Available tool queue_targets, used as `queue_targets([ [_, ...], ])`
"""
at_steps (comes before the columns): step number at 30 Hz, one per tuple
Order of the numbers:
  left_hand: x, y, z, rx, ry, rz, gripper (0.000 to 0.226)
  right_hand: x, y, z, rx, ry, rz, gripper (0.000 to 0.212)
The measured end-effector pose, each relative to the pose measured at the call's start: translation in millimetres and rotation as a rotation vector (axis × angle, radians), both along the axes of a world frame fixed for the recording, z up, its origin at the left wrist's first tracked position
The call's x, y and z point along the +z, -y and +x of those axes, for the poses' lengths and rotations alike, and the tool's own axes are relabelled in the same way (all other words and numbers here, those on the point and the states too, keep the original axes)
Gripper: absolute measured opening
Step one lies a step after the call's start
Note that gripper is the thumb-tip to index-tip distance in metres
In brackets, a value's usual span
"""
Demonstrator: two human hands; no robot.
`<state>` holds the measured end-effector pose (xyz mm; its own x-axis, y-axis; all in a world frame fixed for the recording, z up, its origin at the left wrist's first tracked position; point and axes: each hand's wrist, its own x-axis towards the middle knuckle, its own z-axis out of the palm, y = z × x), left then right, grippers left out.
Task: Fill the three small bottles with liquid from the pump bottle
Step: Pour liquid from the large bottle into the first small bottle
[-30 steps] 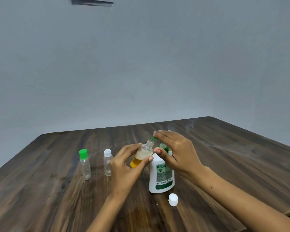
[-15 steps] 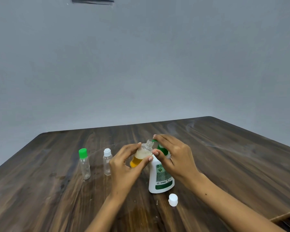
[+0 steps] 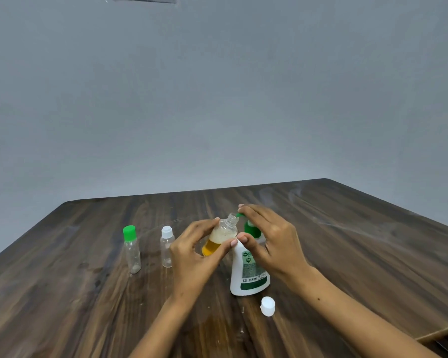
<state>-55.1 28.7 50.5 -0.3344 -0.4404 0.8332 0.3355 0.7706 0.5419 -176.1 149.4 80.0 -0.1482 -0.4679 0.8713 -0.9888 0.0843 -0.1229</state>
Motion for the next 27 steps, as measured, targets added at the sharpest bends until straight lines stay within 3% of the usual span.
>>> queue_targets([
  [27, -1, 0, -1, 0.011, -0.006, 0.005, 0.045, 2, 4, -1, -0.043, -0.039, -0.040, 0.073],
])
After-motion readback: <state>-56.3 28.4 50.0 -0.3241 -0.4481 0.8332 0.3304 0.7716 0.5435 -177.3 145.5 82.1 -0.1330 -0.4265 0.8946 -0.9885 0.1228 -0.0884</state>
